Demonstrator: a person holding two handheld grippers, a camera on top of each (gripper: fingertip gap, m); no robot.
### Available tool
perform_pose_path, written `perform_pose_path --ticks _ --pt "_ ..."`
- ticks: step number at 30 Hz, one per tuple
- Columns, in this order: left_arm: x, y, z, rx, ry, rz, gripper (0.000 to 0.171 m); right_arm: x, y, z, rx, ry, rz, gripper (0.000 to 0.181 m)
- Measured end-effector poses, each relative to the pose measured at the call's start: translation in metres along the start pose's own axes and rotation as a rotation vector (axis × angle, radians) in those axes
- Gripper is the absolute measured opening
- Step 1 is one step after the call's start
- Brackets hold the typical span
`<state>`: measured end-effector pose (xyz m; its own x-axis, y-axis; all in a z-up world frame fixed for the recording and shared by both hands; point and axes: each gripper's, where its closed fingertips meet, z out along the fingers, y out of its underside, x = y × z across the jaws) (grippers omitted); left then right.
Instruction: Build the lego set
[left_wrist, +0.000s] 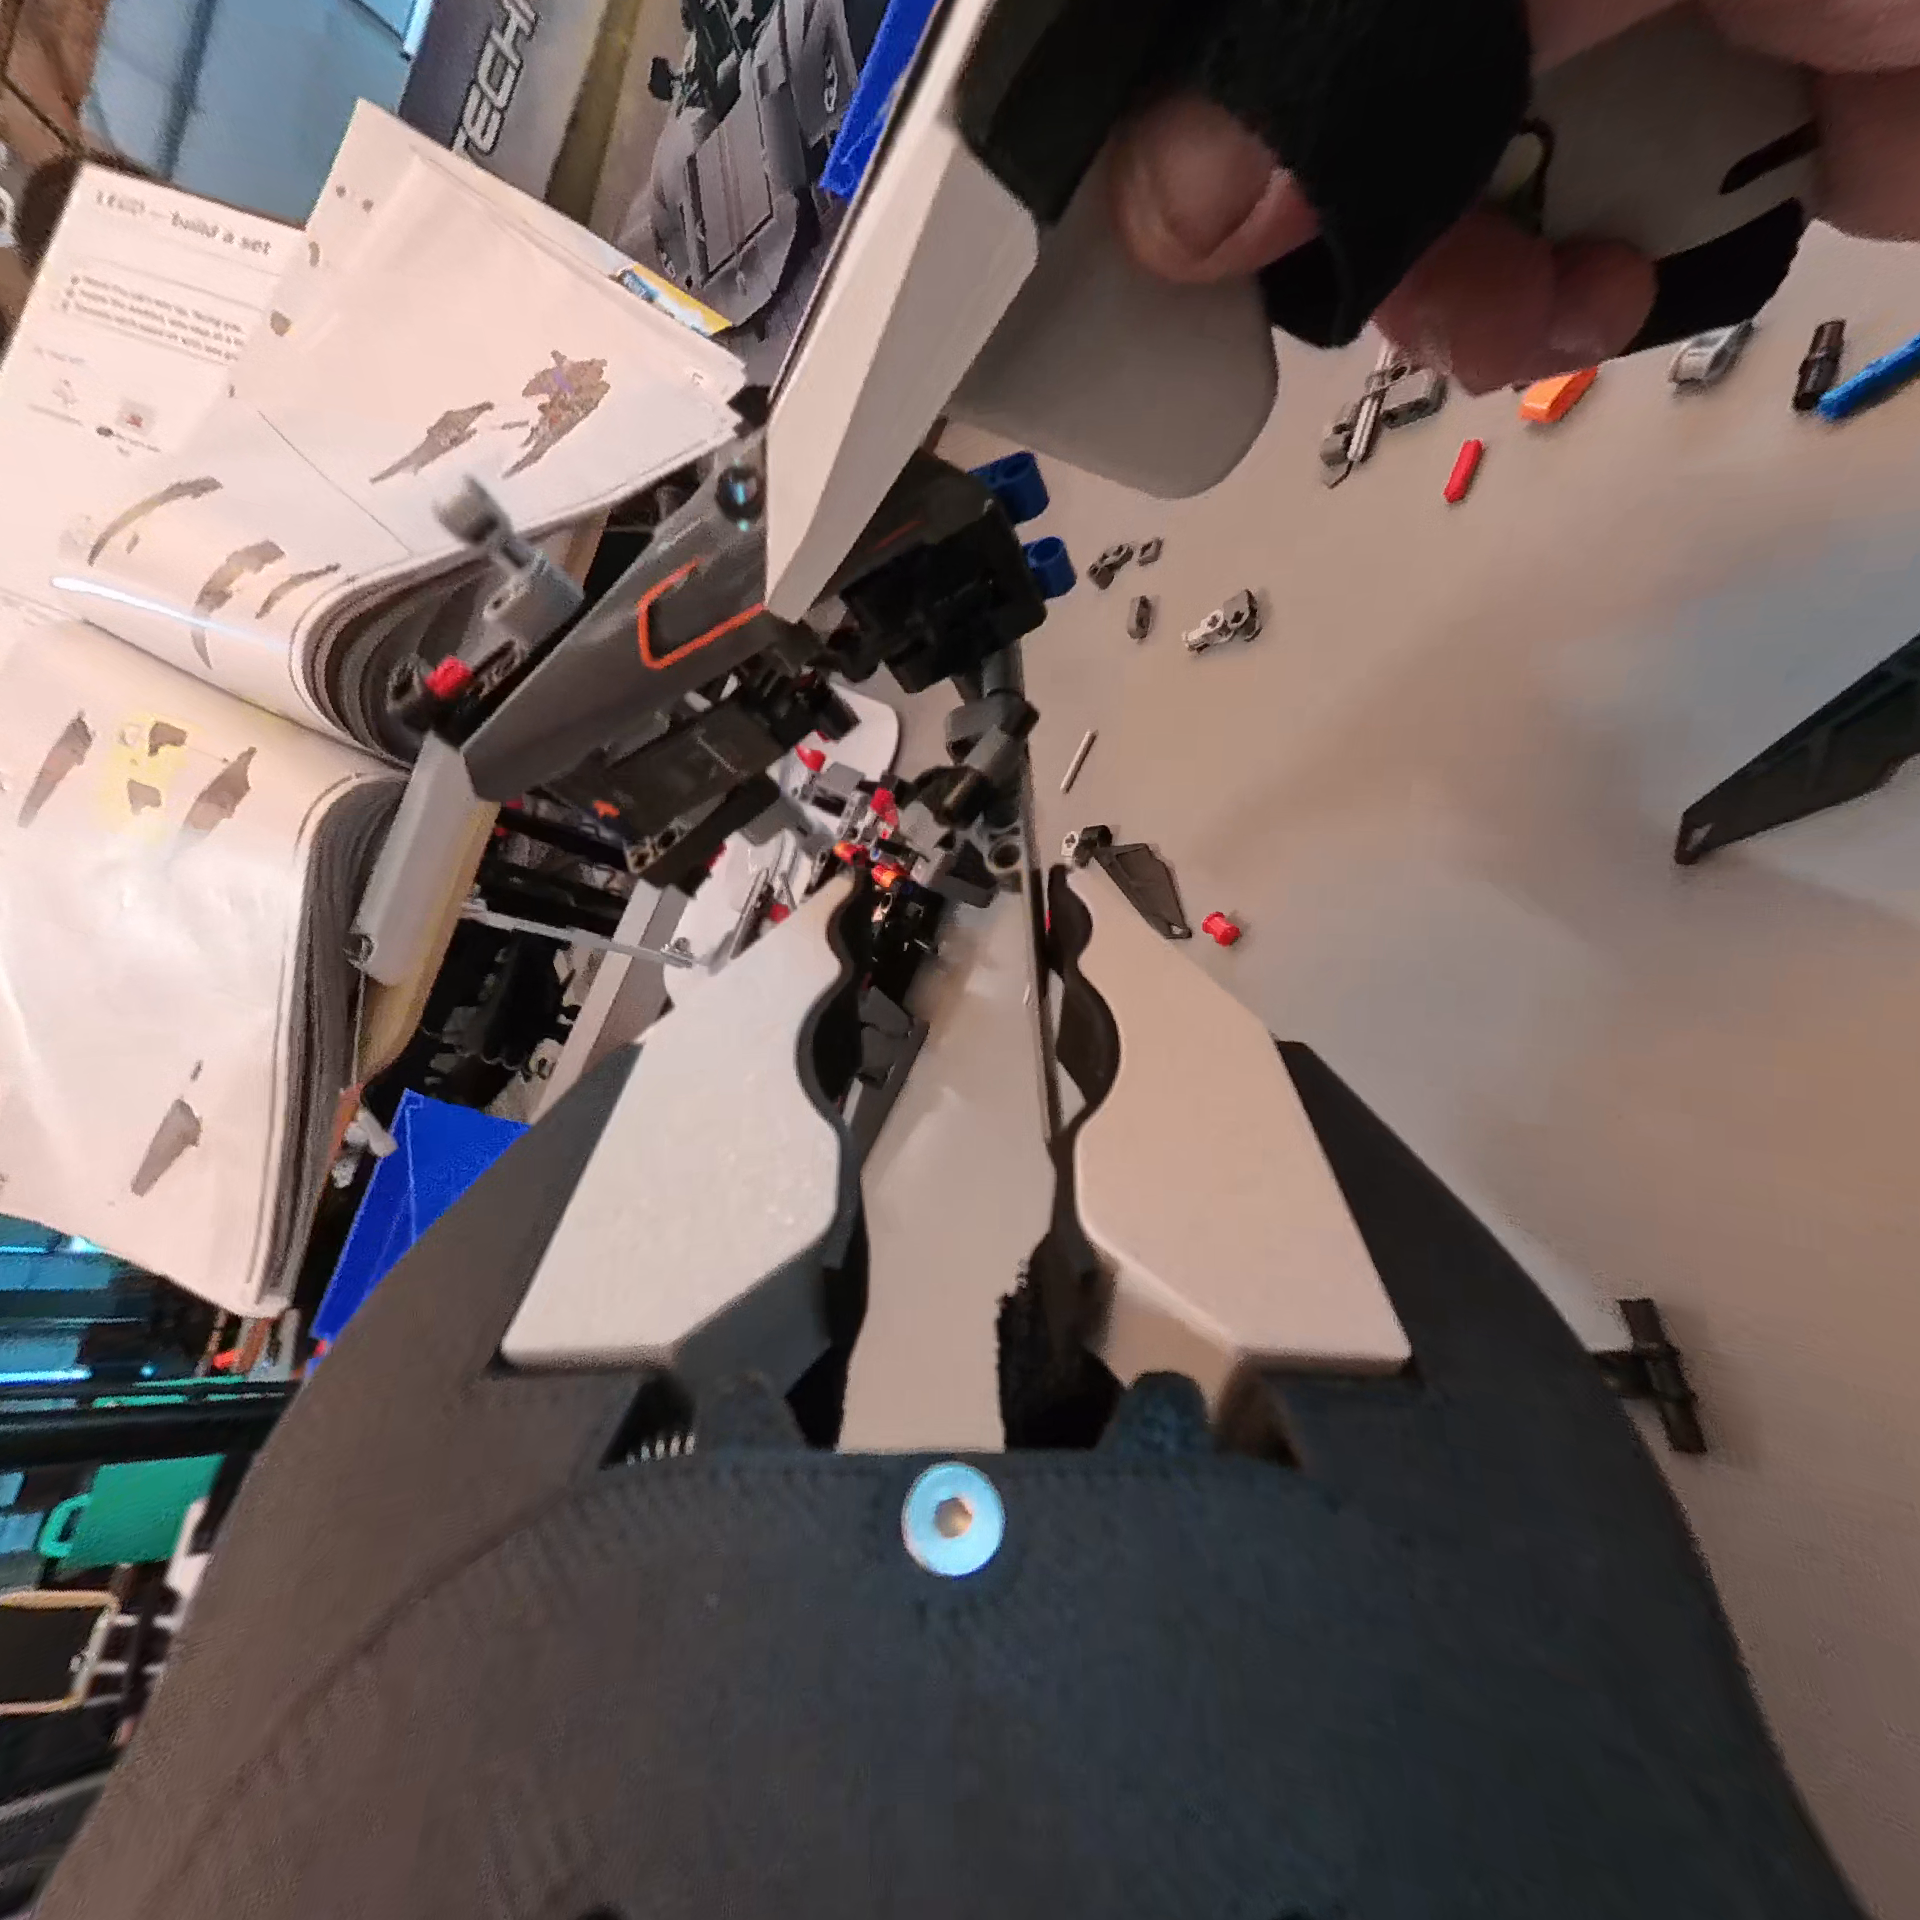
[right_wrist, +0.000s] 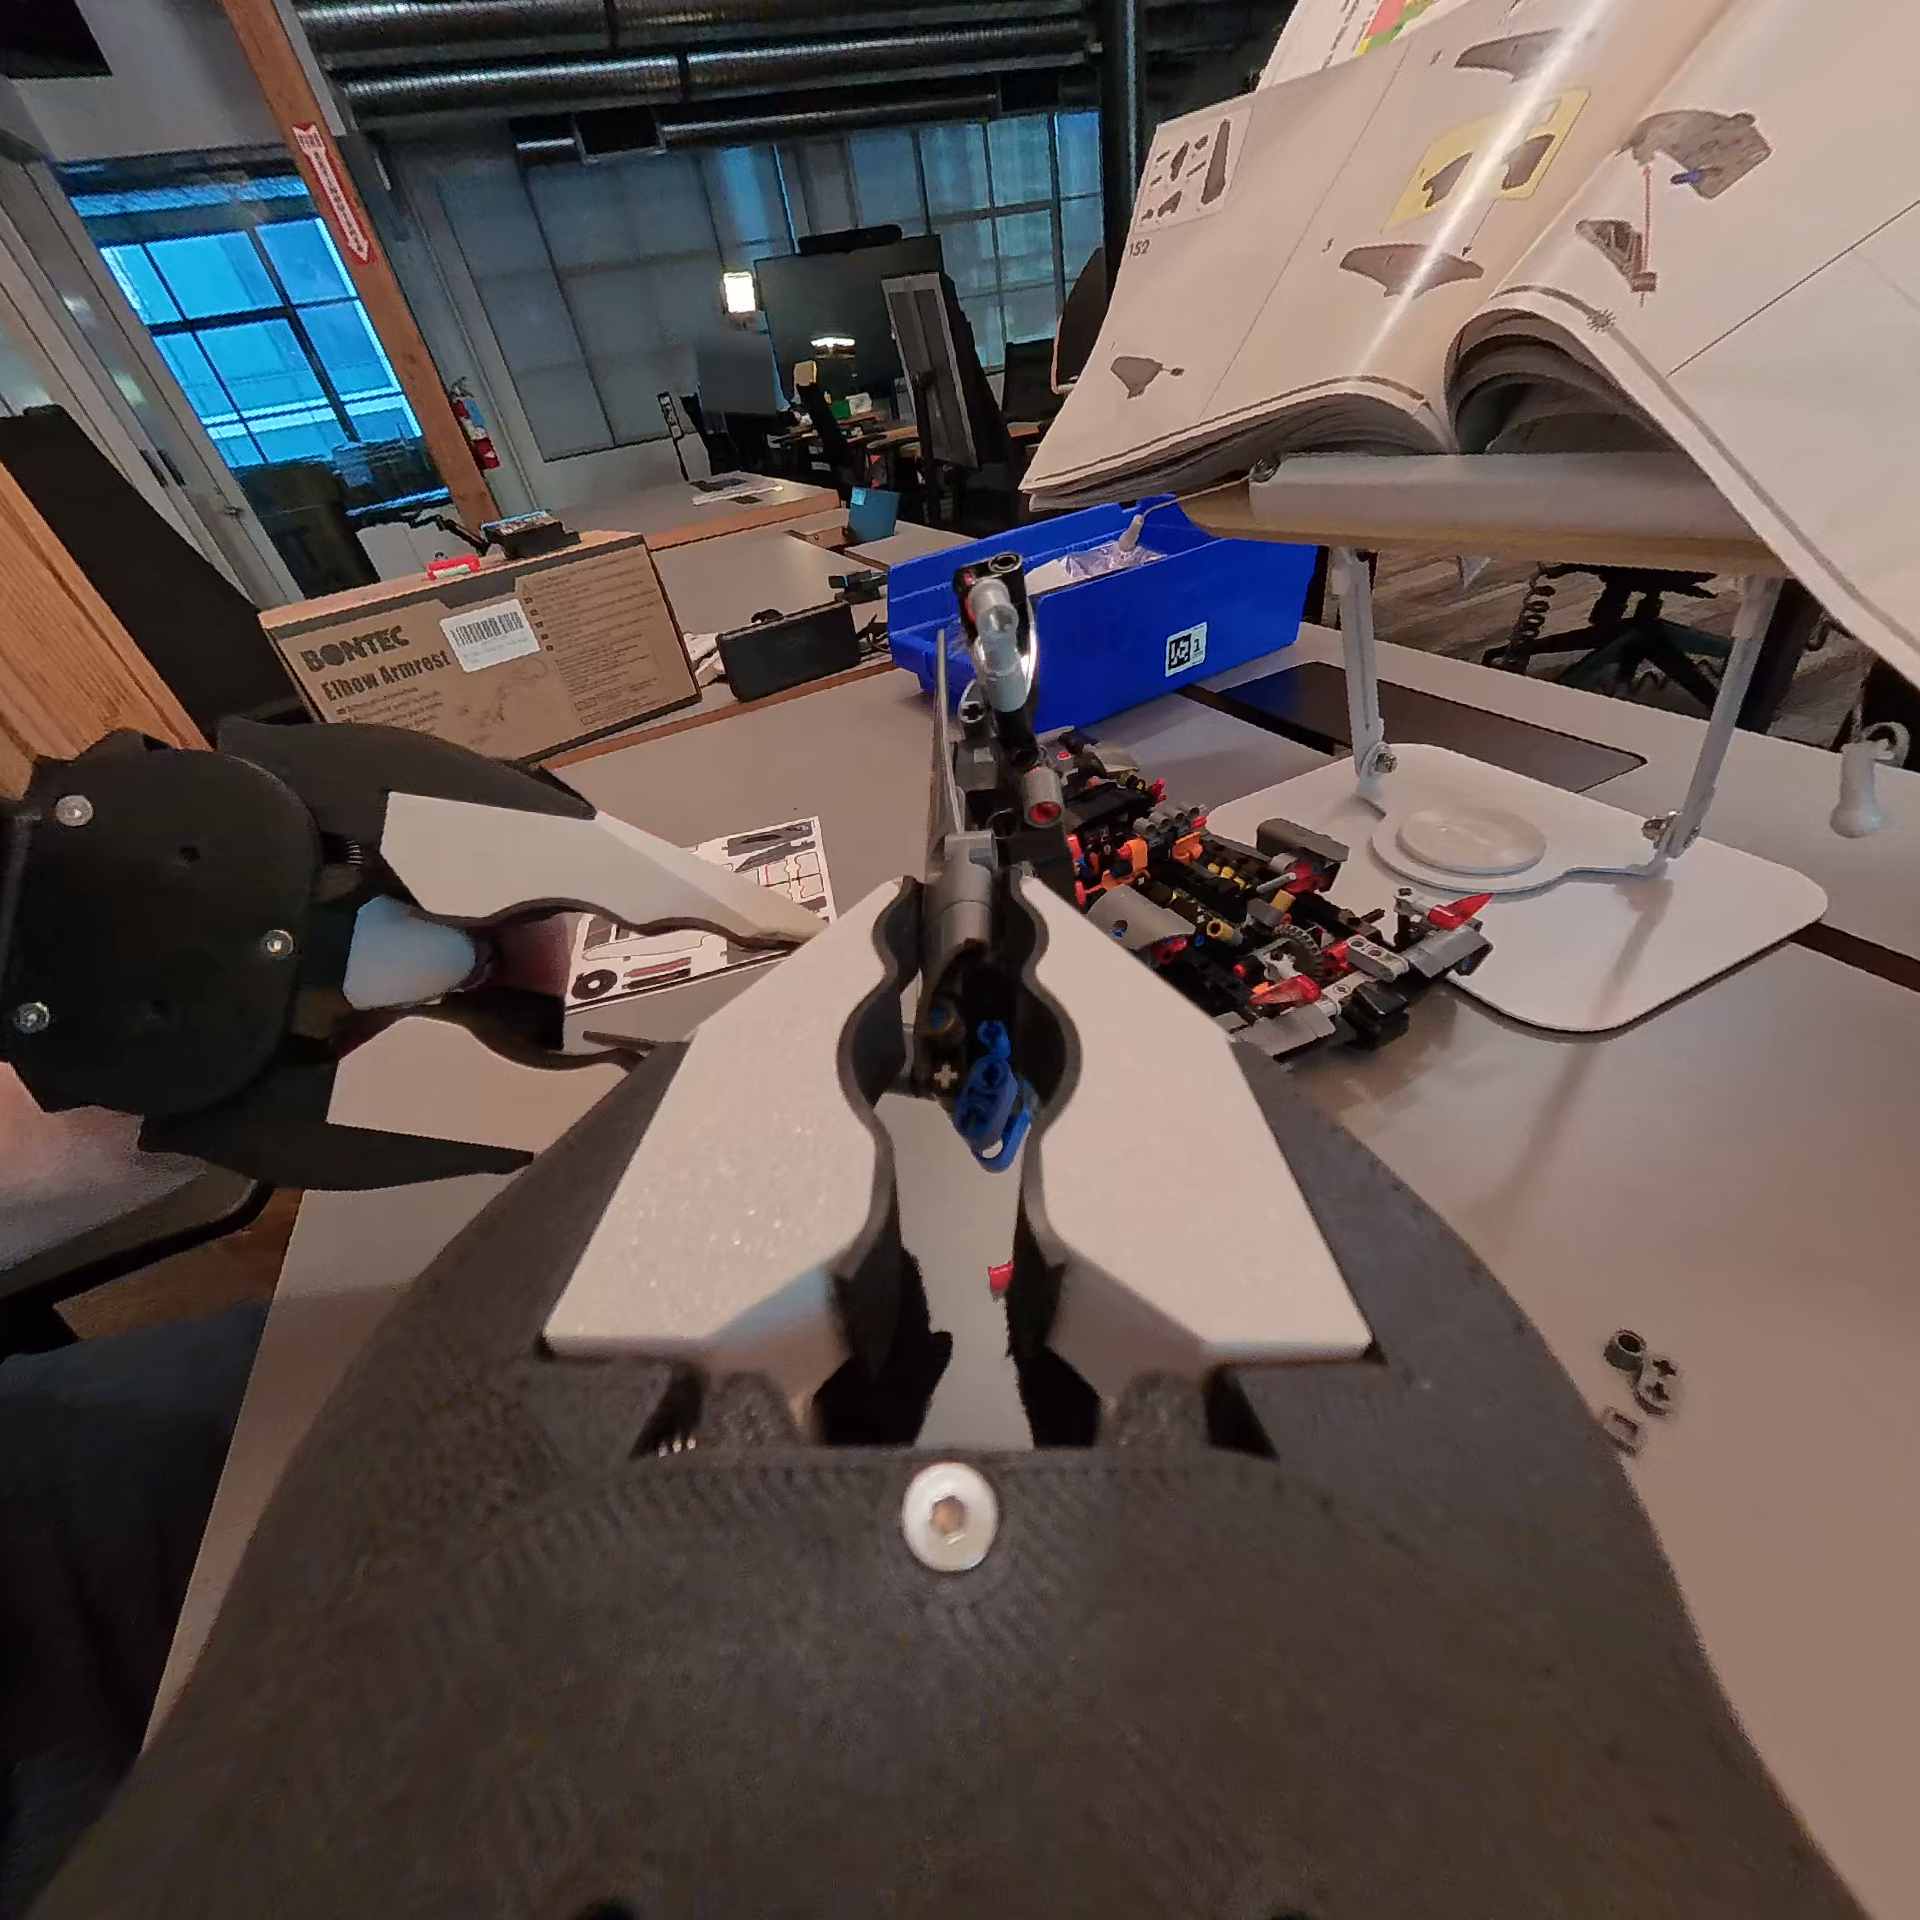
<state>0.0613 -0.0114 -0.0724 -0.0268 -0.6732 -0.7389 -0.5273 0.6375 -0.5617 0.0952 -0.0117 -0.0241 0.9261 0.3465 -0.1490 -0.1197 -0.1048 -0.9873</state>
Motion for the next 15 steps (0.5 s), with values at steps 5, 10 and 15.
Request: perform_pose_path --ticks 5,10,15 --pt "0.004 0.003 -0.003 -0.021 0.012 -0.03 0.012 0.001 -0.004 -0.003 0.016 0.009 -0.006 0.013" --pt "0.005 0.002 -0.002 -0.031 0.018 -0.013 0.0 0.0 -0.008 -0.005 0.028 0.016 -0.019 0.013" --pt "0.0 -0.002 -0.002 -0.031 -0.005 0.007 0.0 0.0 -0.014 -0.01 0.055 0.016 -0.023 0.012"
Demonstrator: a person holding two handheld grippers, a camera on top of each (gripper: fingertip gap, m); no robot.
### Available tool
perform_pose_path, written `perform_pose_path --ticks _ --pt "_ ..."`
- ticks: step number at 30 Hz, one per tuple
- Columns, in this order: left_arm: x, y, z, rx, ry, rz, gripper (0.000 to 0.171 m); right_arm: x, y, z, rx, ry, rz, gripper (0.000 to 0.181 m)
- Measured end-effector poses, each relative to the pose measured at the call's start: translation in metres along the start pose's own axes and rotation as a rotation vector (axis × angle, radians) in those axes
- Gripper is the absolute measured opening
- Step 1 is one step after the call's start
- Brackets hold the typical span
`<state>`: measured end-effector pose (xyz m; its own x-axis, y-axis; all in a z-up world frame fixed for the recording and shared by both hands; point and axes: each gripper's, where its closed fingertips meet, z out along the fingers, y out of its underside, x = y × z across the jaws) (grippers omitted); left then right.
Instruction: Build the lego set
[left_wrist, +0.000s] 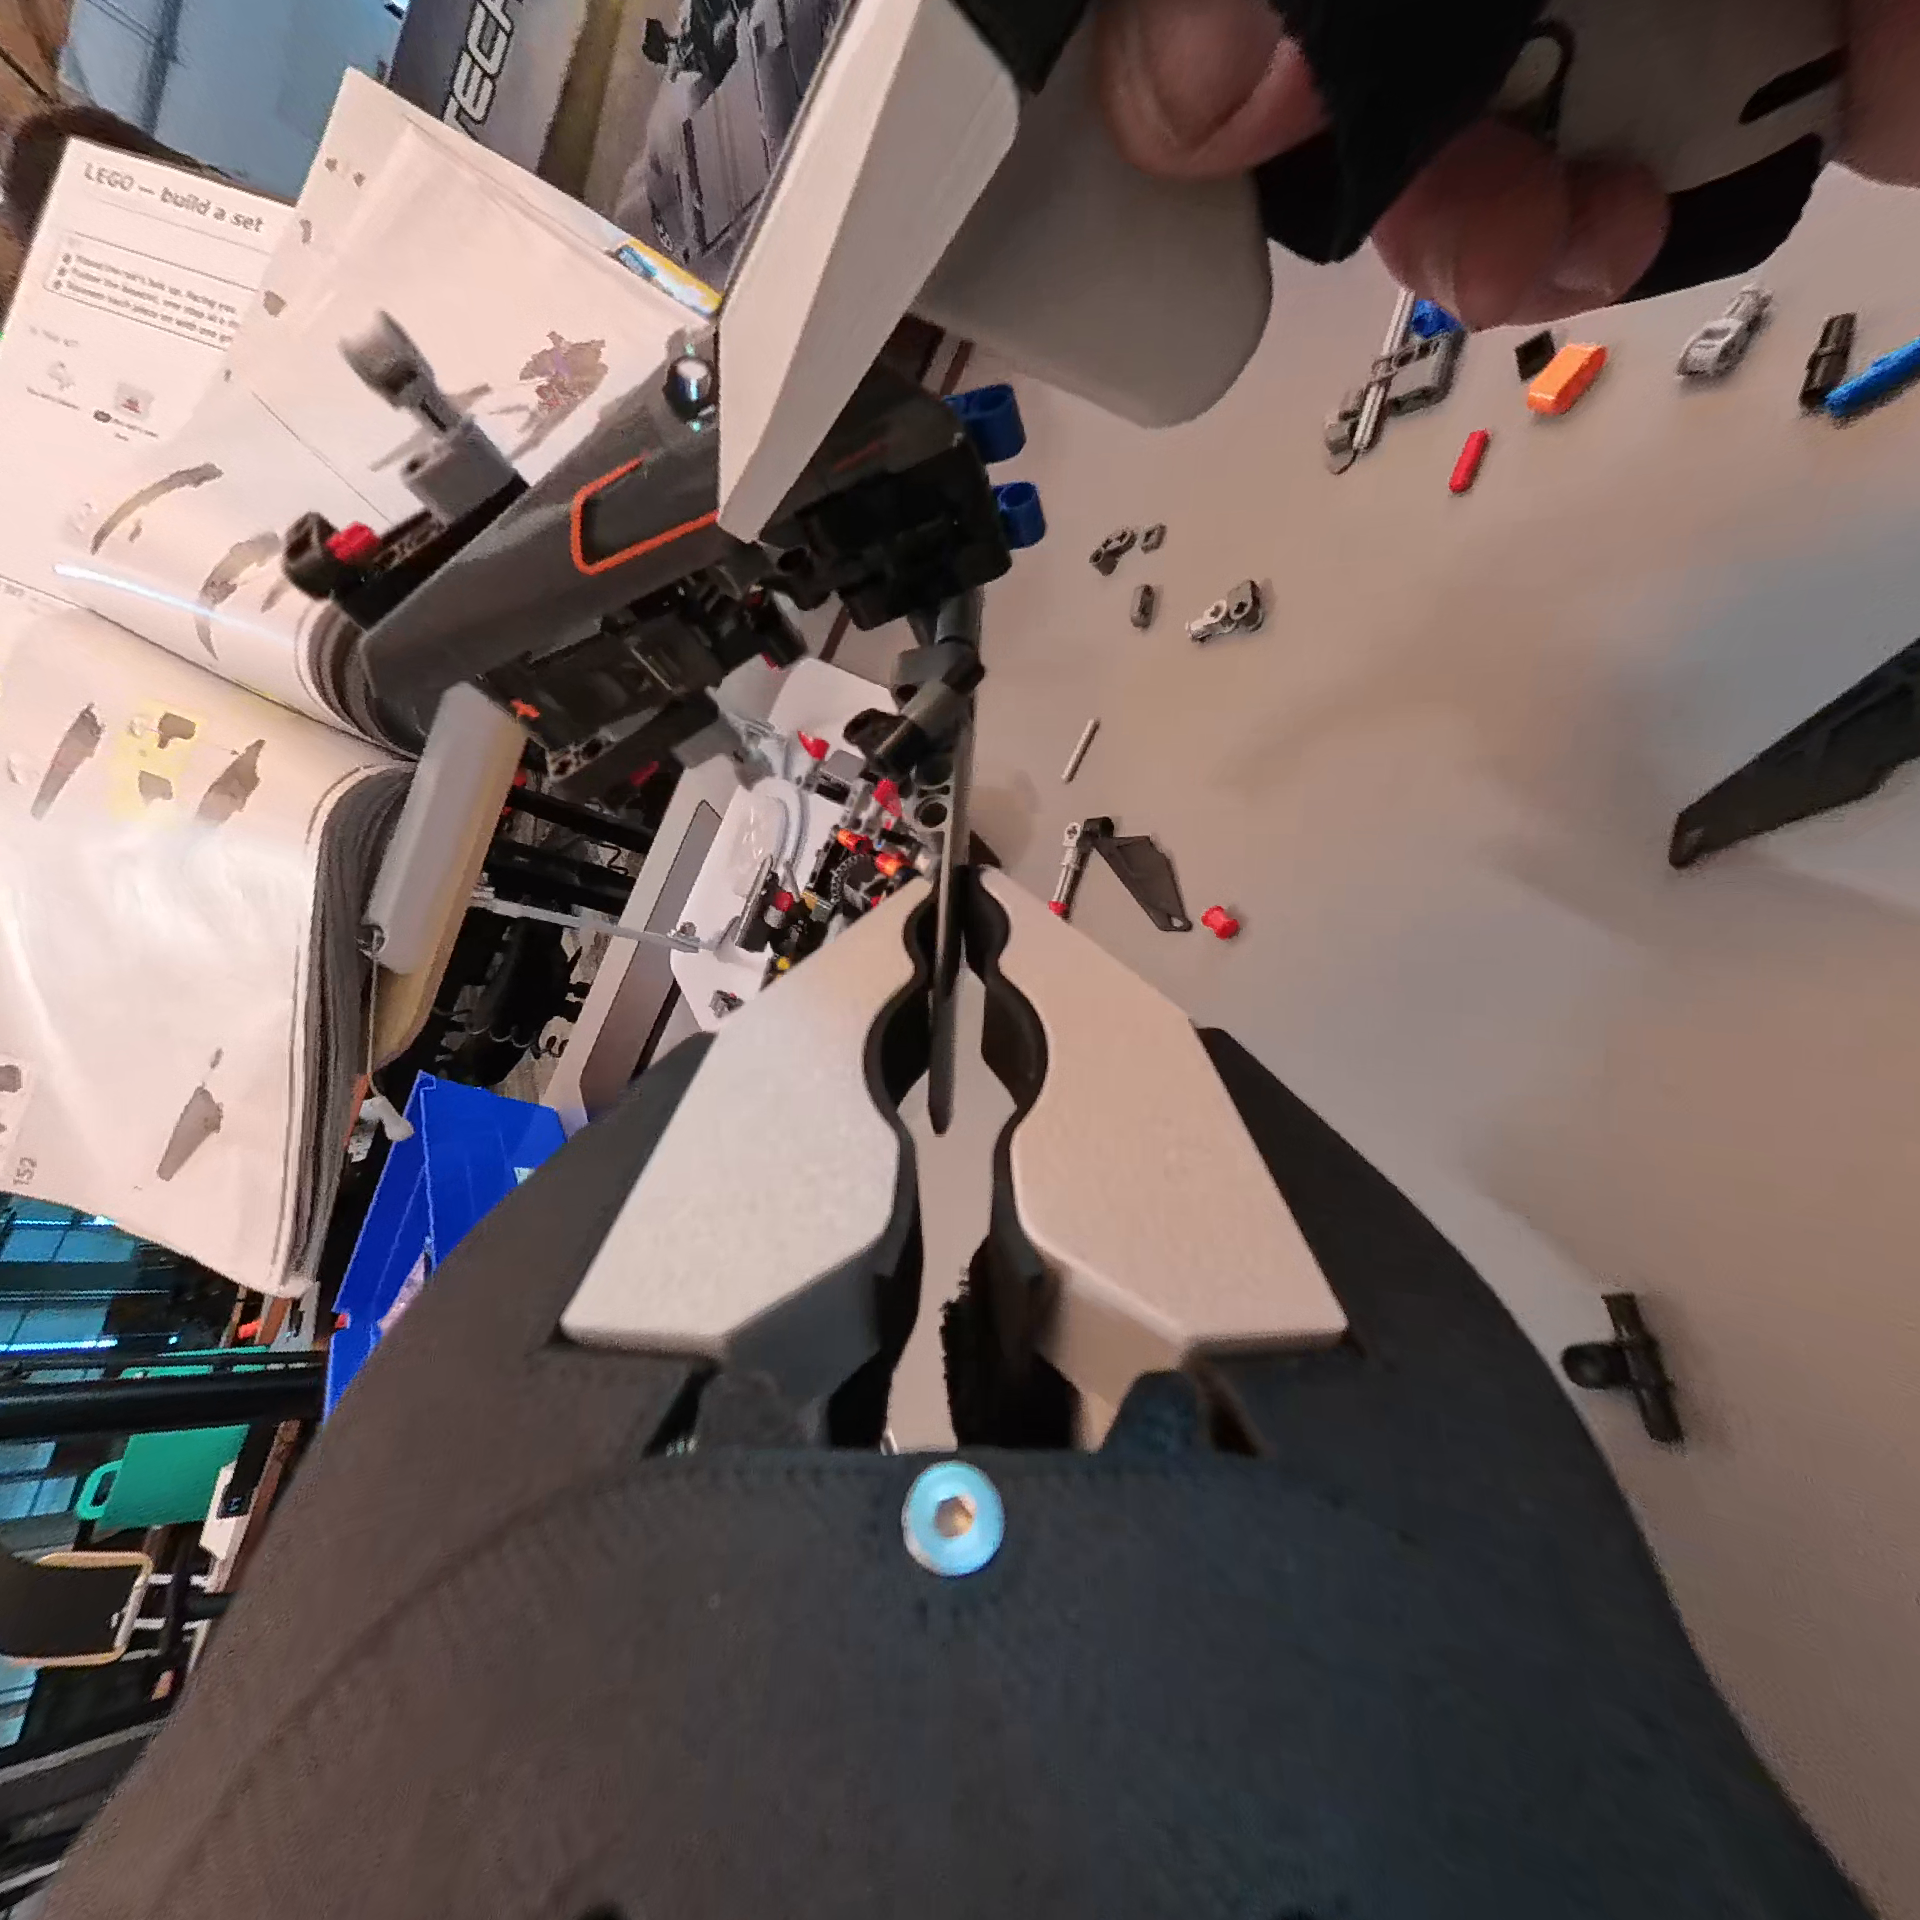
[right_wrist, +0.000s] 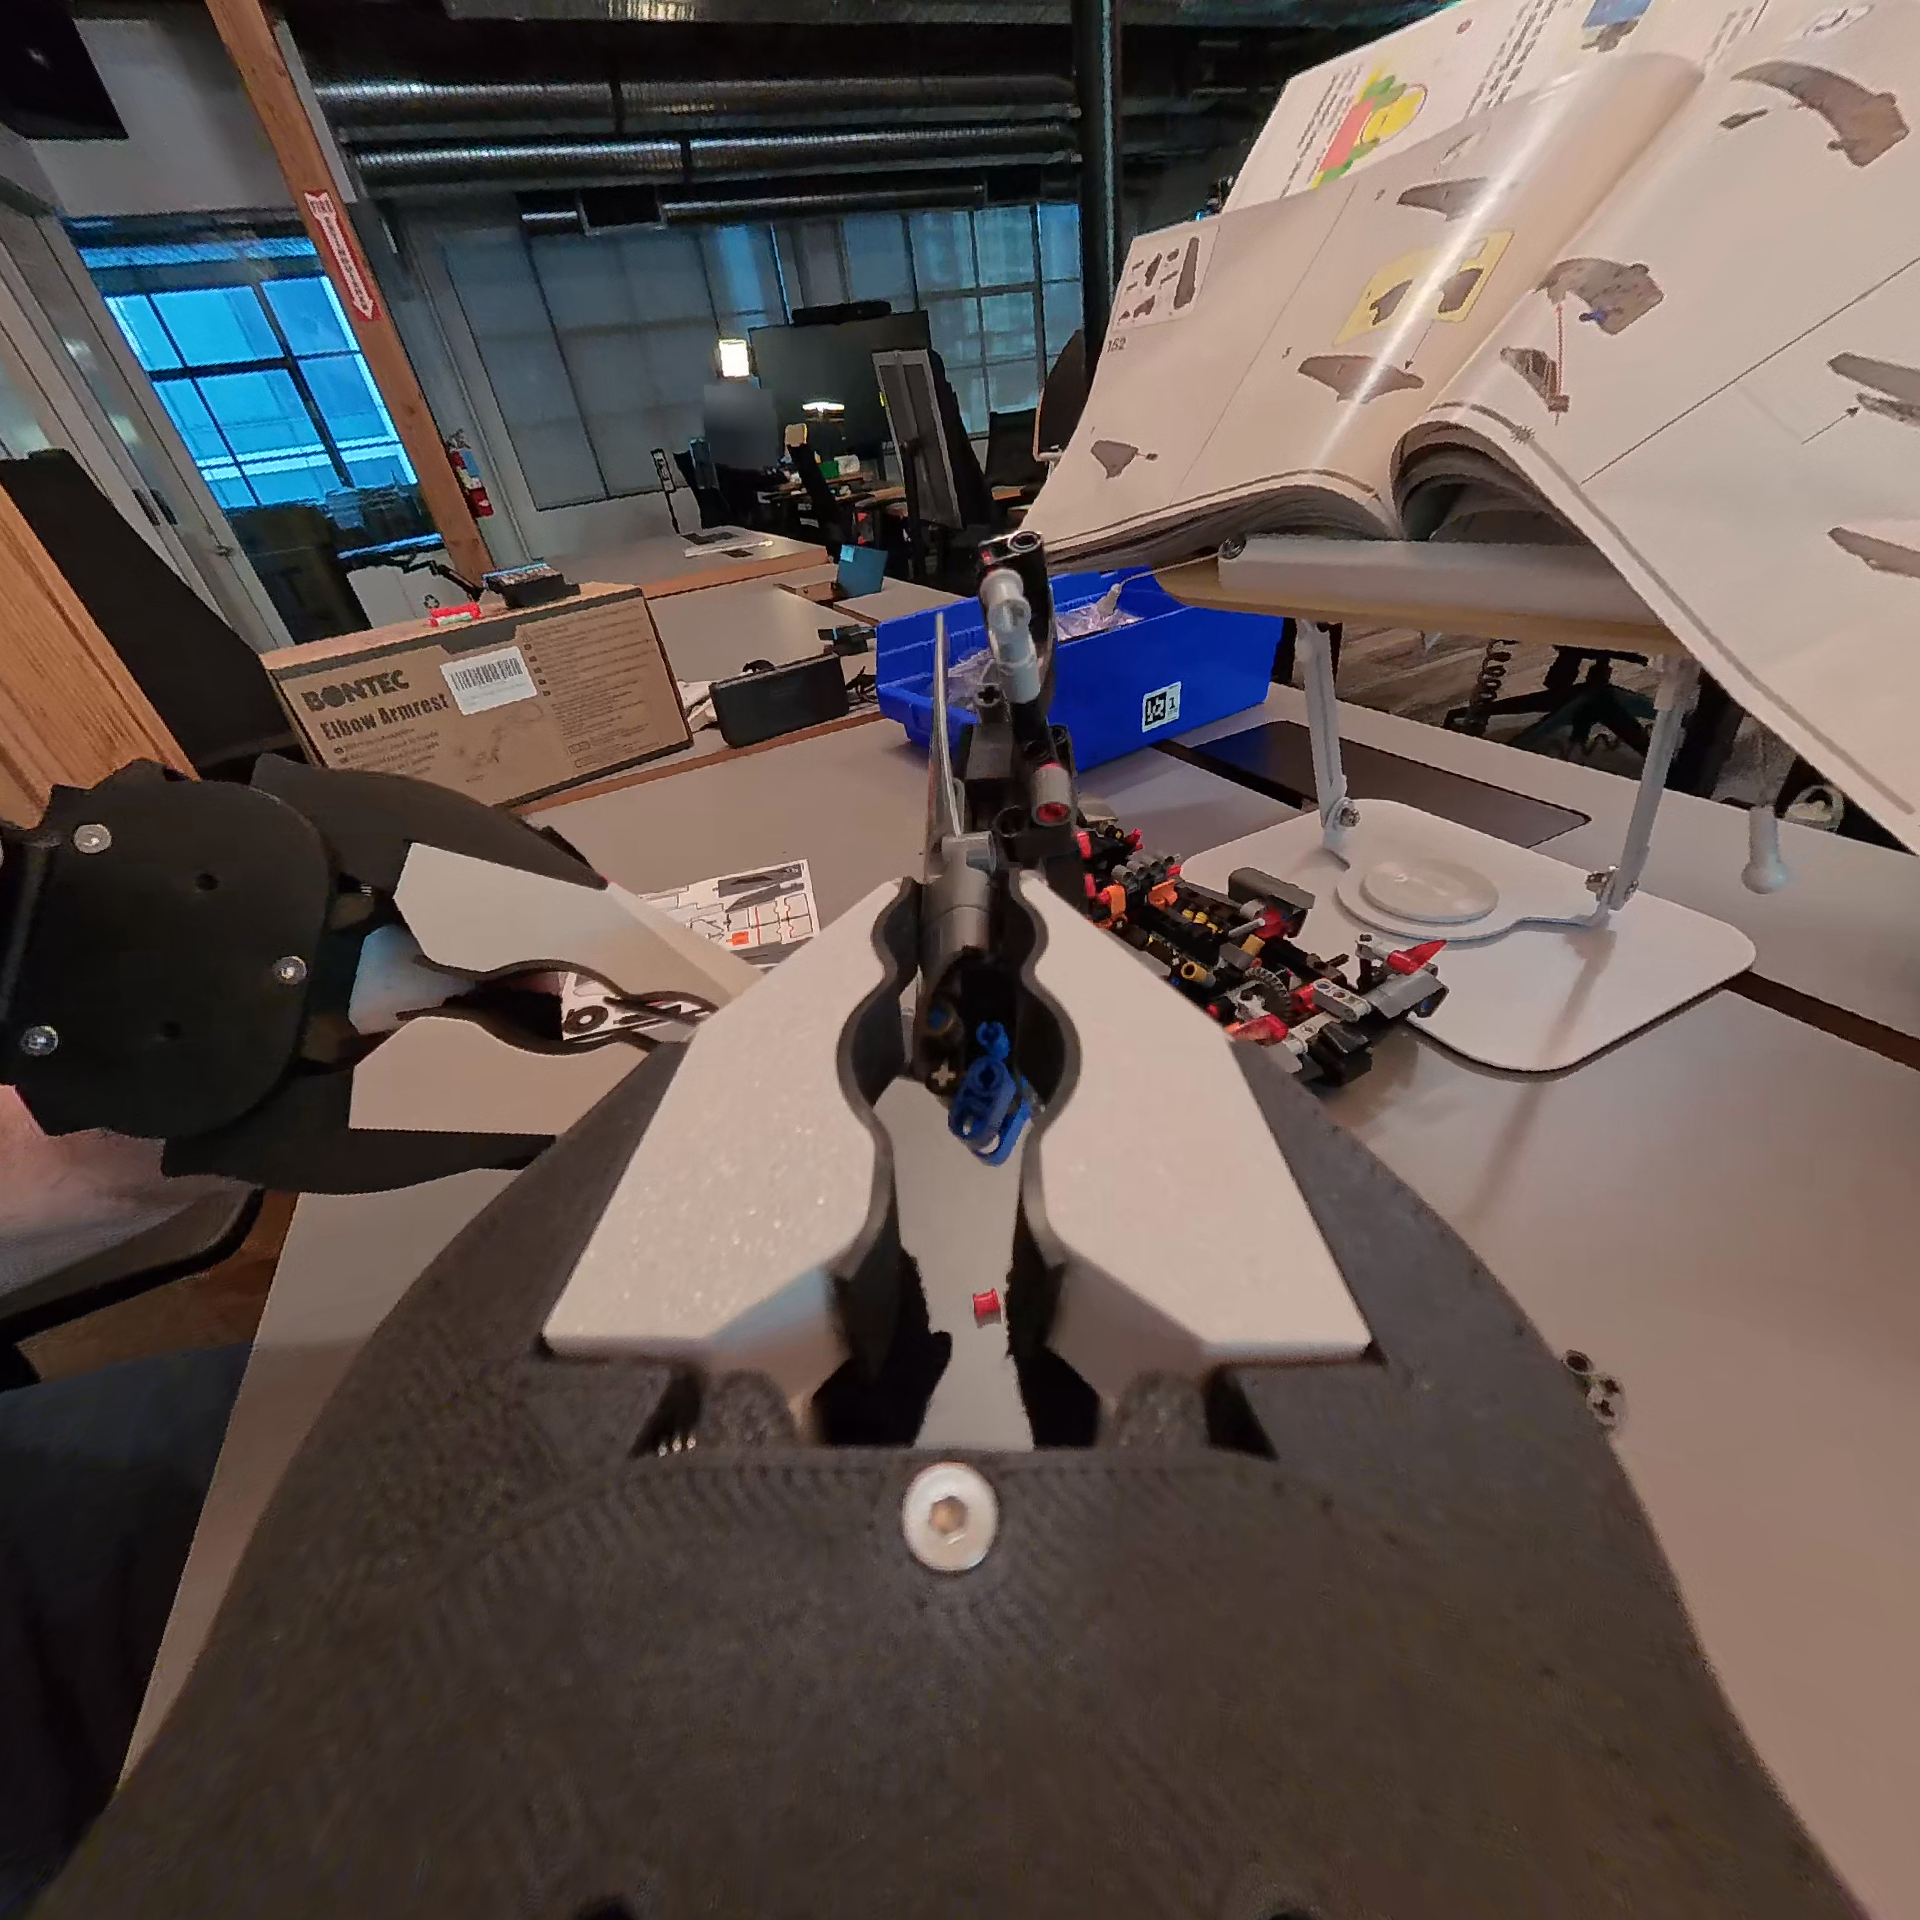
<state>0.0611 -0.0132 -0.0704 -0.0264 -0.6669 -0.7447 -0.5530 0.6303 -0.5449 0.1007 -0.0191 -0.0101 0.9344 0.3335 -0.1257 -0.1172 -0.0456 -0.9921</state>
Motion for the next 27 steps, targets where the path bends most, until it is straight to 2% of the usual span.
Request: perform_pose_path --ticks 12,27 --pt "-0.019 -0.009 0.006 0.033 -0.063 0.038 0.001 0.0 -0.017 -0.01 0.072 0.014 -0.026 0.013" --pt "-0.035 -0.016 0.021 0.088 -0.073 0.028 0.004 -0.002 -0.027 -0.018 0.133 -0.022 0.001 0.014"
